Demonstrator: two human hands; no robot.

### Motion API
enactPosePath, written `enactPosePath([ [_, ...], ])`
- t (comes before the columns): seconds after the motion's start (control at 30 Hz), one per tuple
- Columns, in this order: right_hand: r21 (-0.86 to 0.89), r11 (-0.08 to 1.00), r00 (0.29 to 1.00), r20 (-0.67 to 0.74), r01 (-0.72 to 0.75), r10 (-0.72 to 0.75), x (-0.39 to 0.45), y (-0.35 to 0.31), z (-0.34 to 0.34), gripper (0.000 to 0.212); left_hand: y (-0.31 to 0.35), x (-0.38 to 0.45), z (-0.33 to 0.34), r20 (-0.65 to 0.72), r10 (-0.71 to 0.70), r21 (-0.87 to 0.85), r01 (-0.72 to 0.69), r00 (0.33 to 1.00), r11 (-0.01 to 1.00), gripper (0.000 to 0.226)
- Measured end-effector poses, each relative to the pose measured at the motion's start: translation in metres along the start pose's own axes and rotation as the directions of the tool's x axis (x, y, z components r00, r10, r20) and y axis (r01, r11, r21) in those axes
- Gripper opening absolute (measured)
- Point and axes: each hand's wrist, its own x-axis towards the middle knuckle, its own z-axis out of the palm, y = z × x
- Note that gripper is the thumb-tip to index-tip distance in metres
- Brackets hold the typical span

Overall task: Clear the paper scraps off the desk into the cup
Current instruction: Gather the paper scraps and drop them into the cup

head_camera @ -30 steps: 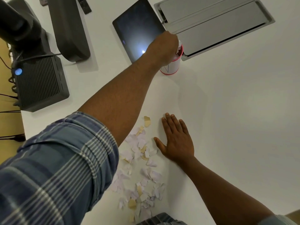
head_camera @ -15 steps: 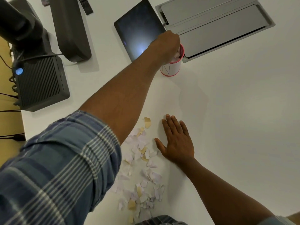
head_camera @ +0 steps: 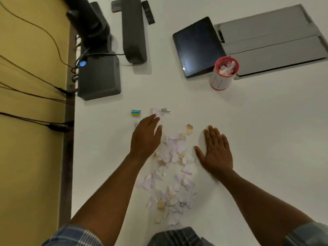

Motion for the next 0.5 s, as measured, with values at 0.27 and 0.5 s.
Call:
enactPosePath([
  [0.27,0.183,0.977,0.993,0.024,0.112,-0.118,-0.048,-0.007,-0.006,0.077,-0.074,-0.13,-0.015,0.022,-0.265,0.069,0.263,0.964,0.962,0.061],
  [0.5,-0.003,0.82,0.811,0.152,0.572,-0.565,-0.124,-0.028,0.026,0.093,-0.087,-0.216,-0.004,0.165,-0.267,0.199,0.234,0.949,0.952,0.08],
])
